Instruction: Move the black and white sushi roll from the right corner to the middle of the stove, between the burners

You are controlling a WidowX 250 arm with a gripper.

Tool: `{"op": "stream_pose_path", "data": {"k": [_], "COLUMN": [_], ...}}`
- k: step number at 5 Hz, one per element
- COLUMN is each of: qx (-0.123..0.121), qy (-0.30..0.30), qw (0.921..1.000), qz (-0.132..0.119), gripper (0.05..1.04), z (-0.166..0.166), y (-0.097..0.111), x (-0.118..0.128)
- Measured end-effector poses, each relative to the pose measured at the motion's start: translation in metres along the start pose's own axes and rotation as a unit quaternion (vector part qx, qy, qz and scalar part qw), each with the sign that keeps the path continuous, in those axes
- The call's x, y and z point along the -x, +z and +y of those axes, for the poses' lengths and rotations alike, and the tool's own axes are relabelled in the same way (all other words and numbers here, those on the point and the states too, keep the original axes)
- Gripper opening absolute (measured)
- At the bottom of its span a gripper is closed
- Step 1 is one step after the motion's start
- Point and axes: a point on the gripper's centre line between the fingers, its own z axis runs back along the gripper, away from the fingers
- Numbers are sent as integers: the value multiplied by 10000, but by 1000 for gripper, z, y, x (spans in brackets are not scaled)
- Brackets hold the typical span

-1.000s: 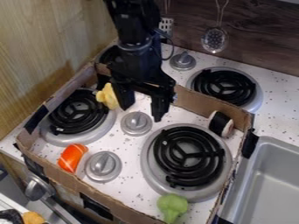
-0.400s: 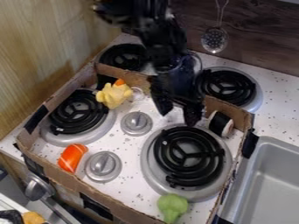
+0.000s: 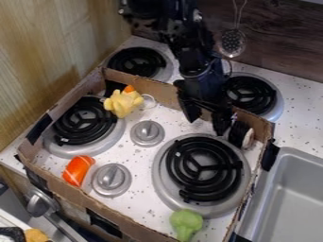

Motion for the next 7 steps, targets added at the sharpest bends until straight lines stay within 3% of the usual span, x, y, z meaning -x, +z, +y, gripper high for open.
{"op": "stream_pose_path", "data": {"k": [2, 4, 7], "qx": [224, 291, 499], "qy": [174, 226, 131], "qw": [9994, 9993, 9979], "qz": [203, -88, -378], "gripper": [999, 998, 999], "z": [-15, -34, -46], "y": [-3, -6, -16], "x": [8, 12, -7]}}
